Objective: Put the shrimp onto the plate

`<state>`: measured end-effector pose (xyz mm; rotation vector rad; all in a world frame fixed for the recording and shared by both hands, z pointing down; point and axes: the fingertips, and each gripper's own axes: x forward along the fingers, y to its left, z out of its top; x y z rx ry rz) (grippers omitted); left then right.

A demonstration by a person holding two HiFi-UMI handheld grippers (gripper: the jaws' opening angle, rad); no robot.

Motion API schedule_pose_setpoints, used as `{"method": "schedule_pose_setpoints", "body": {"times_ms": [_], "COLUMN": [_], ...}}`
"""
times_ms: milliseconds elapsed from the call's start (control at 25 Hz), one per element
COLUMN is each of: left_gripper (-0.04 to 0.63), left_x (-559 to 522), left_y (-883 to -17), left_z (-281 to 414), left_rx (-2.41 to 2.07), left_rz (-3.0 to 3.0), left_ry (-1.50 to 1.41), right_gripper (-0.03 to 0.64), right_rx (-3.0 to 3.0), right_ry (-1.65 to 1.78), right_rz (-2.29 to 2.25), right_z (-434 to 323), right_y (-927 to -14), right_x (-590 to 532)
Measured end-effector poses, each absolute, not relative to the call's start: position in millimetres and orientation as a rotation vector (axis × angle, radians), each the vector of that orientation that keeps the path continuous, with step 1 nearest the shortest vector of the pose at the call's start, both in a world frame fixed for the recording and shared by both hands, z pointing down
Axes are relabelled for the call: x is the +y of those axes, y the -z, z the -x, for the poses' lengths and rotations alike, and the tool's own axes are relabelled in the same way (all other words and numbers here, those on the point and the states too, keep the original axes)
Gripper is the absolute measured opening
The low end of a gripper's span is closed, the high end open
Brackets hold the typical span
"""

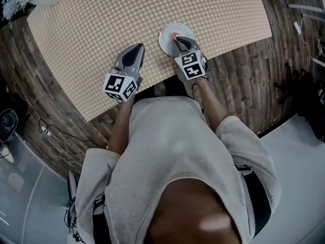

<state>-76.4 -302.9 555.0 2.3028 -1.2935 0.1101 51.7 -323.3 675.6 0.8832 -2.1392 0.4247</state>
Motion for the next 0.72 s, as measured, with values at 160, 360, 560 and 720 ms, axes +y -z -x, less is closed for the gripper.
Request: {"method": "schedule_pose_setpoints", "body": {"times_ms": [160, 360, 560, 720], "left_gripper": [0.009, 0.009, 0.009, 0.009], "left_x": [-301.9, -305.3, -306.7, -305.1], "left_y": [-552.2, -550.9, -549.6, -550.7], "left_z": [81.2, 90.9, 97.2, 99.8], "left_rx": [-1.317, -1.333, -1.344, -1.346], "left_rz": [-2.288, -2.284, -2.279, -2.280], "left_ry": [-0.089, -0.077, -0.071, -0.072], "right_gripper": [0.054, 0.054, 0.054, 0.055], "right_rx": [-2.090, -2.058, -2.037, -2.043], "right_ry": [-0.408, -0.420, -0.427, -0.427], "right_rz": [-0.848, -0.813, -0.797, -0.796], "right_z": [-50.8, -42.5, -41.6, -40.4], "right_y": [-680.1, -686.5, -692.6, -693.4], "right_x": [-326.4, -330.8, -329.3, -329.3]}}
